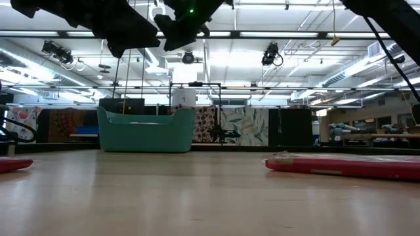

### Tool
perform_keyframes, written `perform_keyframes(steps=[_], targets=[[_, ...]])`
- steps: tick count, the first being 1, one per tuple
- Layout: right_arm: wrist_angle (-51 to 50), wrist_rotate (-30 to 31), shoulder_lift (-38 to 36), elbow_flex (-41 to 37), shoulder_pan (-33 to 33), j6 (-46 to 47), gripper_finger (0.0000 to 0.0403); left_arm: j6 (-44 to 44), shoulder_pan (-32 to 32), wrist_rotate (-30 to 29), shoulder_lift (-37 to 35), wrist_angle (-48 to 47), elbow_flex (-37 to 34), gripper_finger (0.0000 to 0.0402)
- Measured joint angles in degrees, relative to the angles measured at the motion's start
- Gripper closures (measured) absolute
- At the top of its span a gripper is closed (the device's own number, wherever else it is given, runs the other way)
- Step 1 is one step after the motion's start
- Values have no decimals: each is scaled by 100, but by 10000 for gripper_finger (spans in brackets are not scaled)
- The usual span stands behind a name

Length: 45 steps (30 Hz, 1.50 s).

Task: Sort popcorn bags into baskets
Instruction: Put the left popcorn bag into the blue bin

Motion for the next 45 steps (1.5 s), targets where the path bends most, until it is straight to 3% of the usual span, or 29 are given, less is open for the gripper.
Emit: perform_keyframes(steps=[5, 9, 12, 18, 24, 29, 38, 45], targets=[[-807, 50, -225, 0, 187, 557, 323, 2, 2, 0, 0, 18, -4, 246], [-1810, 624, -487, 0, 396, 1147, 323, 0, 0, 0, -2, 31, -4, 246], [-2960, 1061, -677, 0, 518, 1959, 323, -4, 1, 0, -1, 34, -4, 246], [-5049, 1195, -817, 0, 822, 3774, 323, -1, 2, 0, -2, 43, -4, 246], [-5995, 1563, -860, -607, 1302, 4785, 329, 0, 2, 0, -2, 46, -4, 246], [-5657, 1489, -1453, -1796, 1517, 5199, 354, -5, 2, 0, -1, 91, -4, 246], [-3609, 857, -2997, -4574, 1893, 5159, 384, -3, 0, 0, 0, 241, -4, 246], [-2918, 617, -3699, -5686, 2323, 5276, 385, -51, 135, -169, -2, 454, -2, 246]])
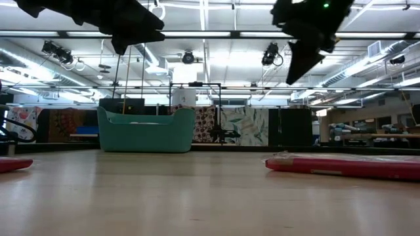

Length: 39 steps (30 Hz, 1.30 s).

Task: Sort popcorn bags into baskets
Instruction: Put the left popcorn bag into the blue bin

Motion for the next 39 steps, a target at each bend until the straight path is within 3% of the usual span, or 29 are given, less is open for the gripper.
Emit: perform_keyframes(steps=[7, 8, 12, 15, 18, 25, 33, 36, 39], targets=[[100, -611, -388, -222, 512, 289, 384, -48, 6, 149, 24, -28, 0, 246], [167, -768, -407, -222, 573, 310, 384, 44, 14, 502, 23, -14, 1, 246], [535, -1137, -329, -222, 901, 338, 384, 149, -41, 2946, 11, -318, 256, 246], [985, -1015, -107, -222, 1212, 292, 384, 81, -387, 3884, 59, -949, 460, 246], [1556, -653, 172, -220, 1490, 46, 384, -218, -930, 3872, 63, -1435, 639, 246], [2384, 126, 774, -220, 1701, -729, 384, -1851, -2106, 2596, 335, -2867, 1270, 246], [3143, -150, 1097, -240, 1235, -2041, 384, -3619, -3056, 2607, 1437, -3957, 1576, 233], [4210, -180, 1071, -424, 1066, -2611, 384, -4322, -3227, 2682, 1805, -4530, 1722, 216], [5412, -210, 1087, -646, 949, -3059, 384, -5061, -3263, 3125, 2116, -5063, 1948, 200]])
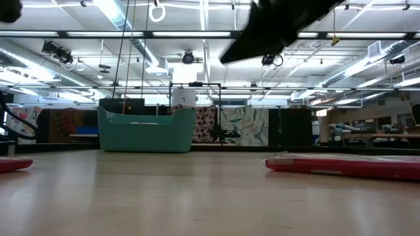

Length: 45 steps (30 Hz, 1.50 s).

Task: Sort popcorn bags into baskets
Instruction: Put the left popcorn bag into the blue bin

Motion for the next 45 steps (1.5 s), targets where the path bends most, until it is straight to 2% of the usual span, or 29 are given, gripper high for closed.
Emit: perform_keyframes(steps=[3, 6, 9, 15, 25, 29, 32, 34, 45], targets=[[771, -253, 3, -203, -72, -138, 384, -582, -109, 348, 260, -500, 199, 195], [1072, -379, 26, -317, -102, -173, 384, -462, -330, 385, 438, -584, 222, 194], [1141, -399, 78, -301, -96, -163, 384, 391, -571, 287, 574, -579, 222, 194], [1251, -414, 89, -310, -98, -138, 385, 1478, -782, 307, 770, -578, 235, 201], [1444, -413, 89, -306, -102, -173, 385, 4018, -1056, -556, 1058, -610, 239, 230], [1440, -410, 89, -306, -102, -60, 385, 5422, -1205, -1139, 1052, -712, 375, 230], [1440, -409, 89, -306, -102, 83, 385, 6714, -1302, -1163, 1049, -820, 371, 230], [1437, -407, 88, -306, -102, 186, 385, 7264, -1356, -1149, 1049, -979, 370, 230], [1426, -401, 87, -304, -68, 540, 385, 8393, -1436, -1919, 1049, -360, -78, 230]])
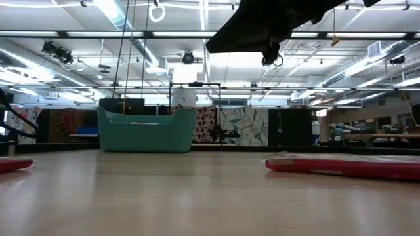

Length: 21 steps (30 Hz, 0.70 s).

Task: Sort popcorn bags into baskets
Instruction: Put the left popcorn bag into the blue bin

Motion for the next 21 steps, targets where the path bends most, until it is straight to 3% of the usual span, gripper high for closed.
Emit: perform_keyframes(steps=[12, 21], targets=[[2, -1, -2, 0, 64, 107, 385, -24, 145, 198, -2, 528, -363, 237], [2, -2, -2, 1, 62, 103, 385, -373, 329, 203, -1, 991, -366, 336]])
